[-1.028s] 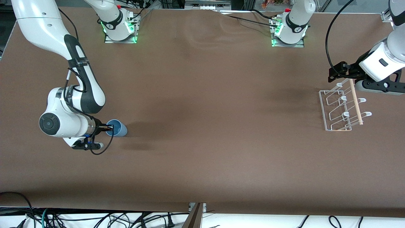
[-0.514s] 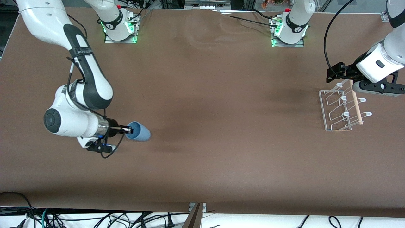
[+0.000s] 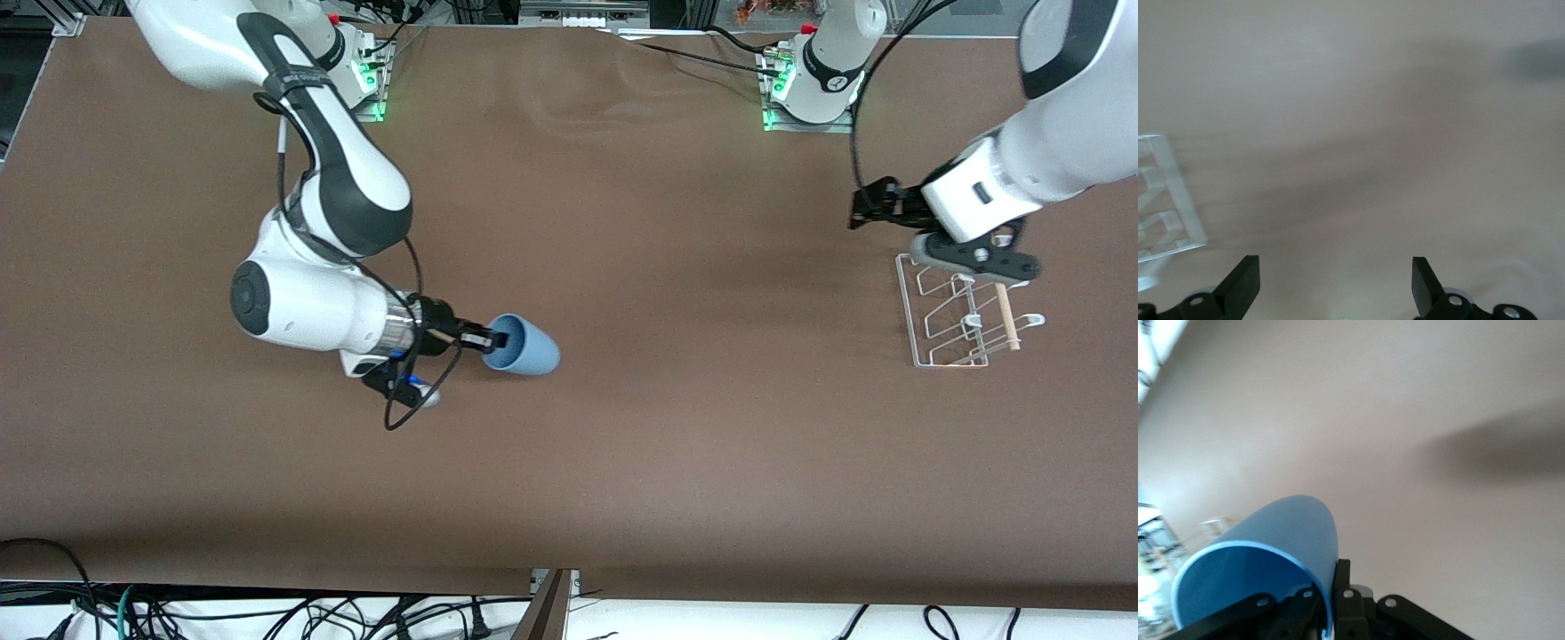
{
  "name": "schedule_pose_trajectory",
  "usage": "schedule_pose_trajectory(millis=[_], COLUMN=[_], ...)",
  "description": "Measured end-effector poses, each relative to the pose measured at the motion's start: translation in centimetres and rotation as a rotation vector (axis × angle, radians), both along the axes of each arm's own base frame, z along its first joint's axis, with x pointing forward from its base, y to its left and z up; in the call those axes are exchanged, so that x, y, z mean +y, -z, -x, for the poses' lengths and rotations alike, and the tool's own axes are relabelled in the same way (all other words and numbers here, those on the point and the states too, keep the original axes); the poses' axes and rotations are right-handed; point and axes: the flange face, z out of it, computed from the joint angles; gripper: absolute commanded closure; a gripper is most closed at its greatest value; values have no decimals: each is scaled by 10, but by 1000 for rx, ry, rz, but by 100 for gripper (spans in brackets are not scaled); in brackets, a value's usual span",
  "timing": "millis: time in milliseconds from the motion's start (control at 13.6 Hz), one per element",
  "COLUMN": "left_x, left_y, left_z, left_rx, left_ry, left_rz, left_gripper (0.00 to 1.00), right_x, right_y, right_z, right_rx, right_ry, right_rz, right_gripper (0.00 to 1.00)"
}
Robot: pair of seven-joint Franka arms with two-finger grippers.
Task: Transfer cup to left arm and place on rack
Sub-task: 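Carry the cup toward the left gripper while the left gripper approaches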
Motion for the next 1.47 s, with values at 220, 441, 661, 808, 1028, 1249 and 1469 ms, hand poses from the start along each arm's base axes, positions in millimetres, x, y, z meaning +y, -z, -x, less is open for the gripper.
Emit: schedule_pose_trajectory(millis=[220, 441, 661, 808, 1028, 1249, 1469], left_x=[-15, -22, -28, -28, -38, -68, -102], left_y=[11, 17, 28, 37, 53, 69, 73], left_z=[-15, -33, -47, -56, -68, -74, -67], left_rx=[-30, -157, -300, -406, -556, -673, -706], left_ry=[61, 214, 402, 540, 689, 816, 899], left_rz=[176, 341, 465, 507, 605, 653, 666], left_gripper=[0, 0, 0, 0, 0, 0, 0], right_x=[60, 103, 122, 127, 130, 135, 141], right_y=[-6, -4, -8, -15, -30, -54, -66], right_z=[19, 45, 57, 58, 56, 55, 58], right_rx=[-13, 20, 57, 85, 106, 135, 149], right_ry=[65, 88, 109, 144, 165, 197, 204], right_rz=[-49, -57, -108, -172, -231, -293, -317], right_gripper=[100, 100, 100, 100, 100, 100, 100])
